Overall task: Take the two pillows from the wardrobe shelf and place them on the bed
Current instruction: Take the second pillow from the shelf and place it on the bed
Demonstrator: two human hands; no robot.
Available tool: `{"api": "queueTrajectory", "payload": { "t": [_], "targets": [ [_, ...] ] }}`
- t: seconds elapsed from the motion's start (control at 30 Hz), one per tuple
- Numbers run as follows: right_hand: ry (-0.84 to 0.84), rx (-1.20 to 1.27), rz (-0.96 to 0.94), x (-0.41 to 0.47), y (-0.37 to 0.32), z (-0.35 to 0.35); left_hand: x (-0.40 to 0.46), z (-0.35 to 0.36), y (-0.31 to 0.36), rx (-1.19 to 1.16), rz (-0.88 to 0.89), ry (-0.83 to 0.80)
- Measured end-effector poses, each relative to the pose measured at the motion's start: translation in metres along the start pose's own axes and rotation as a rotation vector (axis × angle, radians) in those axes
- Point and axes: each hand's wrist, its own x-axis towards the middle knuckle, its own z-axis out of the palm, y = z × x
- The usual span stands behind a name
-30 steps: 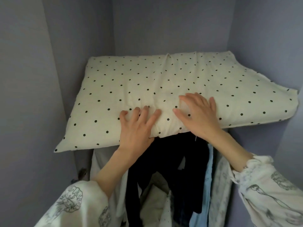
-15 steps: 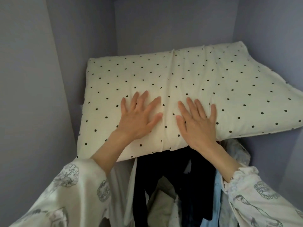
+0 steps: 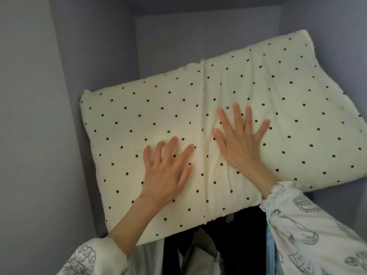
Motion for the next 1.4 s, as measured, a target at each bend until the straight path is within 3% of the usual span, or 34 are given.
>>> {"api": "queueTrajectory", "payload": {
  "t": [0.17, 0.33, 0.53, 1.0, 1.13, 1.3, 1.4],
  "targets": [
    [0.084, -0.033, -0.103, -0.009, 0.008, 0.006, 0.044, -0.015, -0.014, -0.102, -0.094, 0.054],
    [0.15, -0.106, -0.208, -0.021, 0.023, 0.014, 0.107, -0.028, -0.012, -0.026, -0.039, 0.168],
    [0.208, -0.138, -0.256, -0.027, 0.027, 0.024, 0.153, -0.038, -0.023, -0.056, -0.059, 0.135],
    [0.073, -0.2, -0.331, -0.002, 0.028, 0.011, 0.103, -0.014, -0.021, -0.059, -0.243, 0.228],
    [0.047, -0.221, -0.446, 0.002, 0.027, 0.011, 0.076, -0.006, -0.025, -0.055, -0.293, 0.165],
    [-0.021, -0.305, -0.734, 0.023, 0.026, 0.01, 0.02, 0.017, -0.022, -0.229, -0.525, 0.056],
    [-0.001, -0.295, -0.713, 0.035, 0.007, 0.007, -0.012, 0.028, -0.018, -0.307, -0.586, -0.036]
  ]
}}
